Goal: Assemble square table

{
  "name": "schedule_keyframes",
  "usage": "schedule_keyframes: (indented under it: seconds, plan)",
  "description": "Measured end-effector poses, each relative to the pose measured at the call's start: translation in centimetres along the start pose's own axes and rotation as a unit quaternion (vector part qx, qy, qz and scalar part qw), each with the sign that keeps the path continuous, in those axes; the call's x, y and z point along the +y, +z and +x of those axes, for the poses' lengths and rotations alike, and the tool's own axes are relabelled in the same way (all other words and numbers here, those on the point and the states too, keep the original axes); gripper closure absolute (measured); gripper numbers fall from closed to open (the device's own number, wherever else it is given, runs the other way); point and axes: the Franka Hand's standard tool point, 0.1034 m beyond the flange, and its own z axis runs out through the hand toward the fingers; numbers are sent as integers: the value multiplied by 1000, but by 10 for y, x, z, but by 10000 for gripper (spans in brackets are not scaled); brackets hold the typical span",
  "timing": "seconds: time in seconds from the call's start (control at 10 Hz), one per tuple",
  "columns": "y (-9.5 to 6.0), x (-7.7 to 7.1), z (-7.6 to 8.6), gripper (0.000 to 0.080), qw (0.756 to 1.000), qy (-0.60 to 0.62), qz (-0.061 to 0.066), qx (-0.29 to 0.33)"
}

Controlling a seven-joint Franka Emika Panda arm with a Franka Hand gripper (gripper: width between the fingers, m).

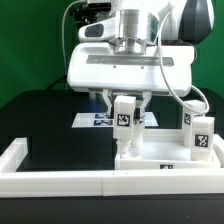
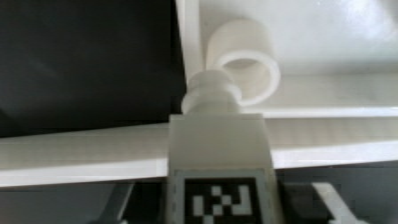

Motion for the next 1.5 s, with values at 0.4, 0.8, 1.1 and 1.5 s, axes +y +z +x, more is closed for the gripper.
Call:
schedule_keyframes:
  seconds: [0.4, 0.8, 1.1, 1.5]
  plan:
    - [4, -11, -3, 512, 1000, -7, 4, -1]
    - [4, -11, -3, 512, 1000, -7, 4, -1]
    - [6, -12, -2, 512, 1000, -10, 2, 7]
    - [10, -12, -4, 512, 1000, -11, 0, 7]
